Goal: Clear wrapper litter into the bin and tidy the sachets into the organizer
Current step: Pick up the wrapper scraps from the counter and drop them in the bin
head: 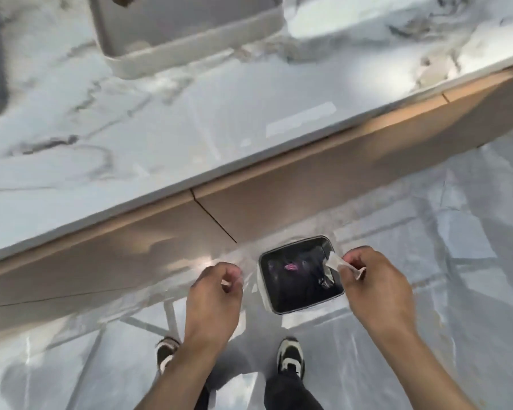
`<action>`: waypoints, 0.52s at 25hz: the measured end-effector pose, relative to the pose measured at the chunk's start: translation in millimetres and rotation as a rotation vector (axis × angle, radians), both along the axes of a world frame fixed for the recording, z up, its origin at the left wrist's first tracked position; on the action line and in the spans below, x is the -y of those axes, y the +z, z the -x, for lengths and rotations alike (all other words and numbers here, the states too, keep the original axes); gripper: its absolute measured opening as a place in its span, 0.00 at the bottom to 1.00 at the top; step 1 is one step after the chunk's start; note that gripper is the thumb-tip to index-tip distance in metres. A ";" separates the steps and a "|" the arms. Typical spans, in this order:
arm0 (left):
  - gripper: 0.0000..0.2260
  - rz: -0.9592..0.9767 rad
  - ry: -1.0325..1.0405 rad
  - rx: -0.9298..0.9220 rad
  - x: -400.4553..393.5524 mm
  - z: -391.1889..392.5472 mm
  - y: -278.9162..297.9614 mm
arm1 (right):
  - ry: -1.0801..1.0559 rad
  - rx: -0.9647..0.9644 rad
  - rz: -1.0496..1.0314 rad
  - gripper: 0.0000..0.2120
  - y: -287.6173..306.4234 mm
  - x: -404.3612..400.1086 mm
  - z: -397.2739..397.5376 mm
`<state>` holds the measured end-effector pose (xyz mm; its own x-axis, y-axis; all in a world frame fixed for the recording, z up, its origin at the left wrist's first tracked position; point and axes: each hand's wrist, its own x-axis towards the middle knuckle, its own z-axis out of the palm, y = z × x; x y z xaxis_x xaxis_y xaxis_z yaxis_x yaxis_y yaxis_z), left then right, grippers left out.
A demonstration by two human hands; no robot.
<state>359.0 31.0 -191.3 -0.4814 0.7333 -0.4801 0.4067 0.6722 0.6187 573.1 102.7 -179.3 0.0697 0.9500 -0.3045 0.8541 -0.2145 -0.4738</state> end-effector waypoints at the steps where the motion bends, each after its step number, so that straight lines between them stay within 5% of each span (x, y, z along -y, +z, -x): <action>1: 0.09 0.022 0.006 -0.012 -4.5 -11.9 -26.3 | 0.011 0.001 0.018 0.06 -25.7 -1.5 -8.5; 8: 0.13 0.158 -0.045 -0.035 -26.4 -75.3 -175.6 | 0.093 0.076 0.113 0.09 -192.7 -2.9 -31.6; 13: 0.14 0.238 -0.087 -0.097 -23.3 -85.8 -239.9 | 0.108 0.082 0.157 0.12 -260.6 0.3 -40.6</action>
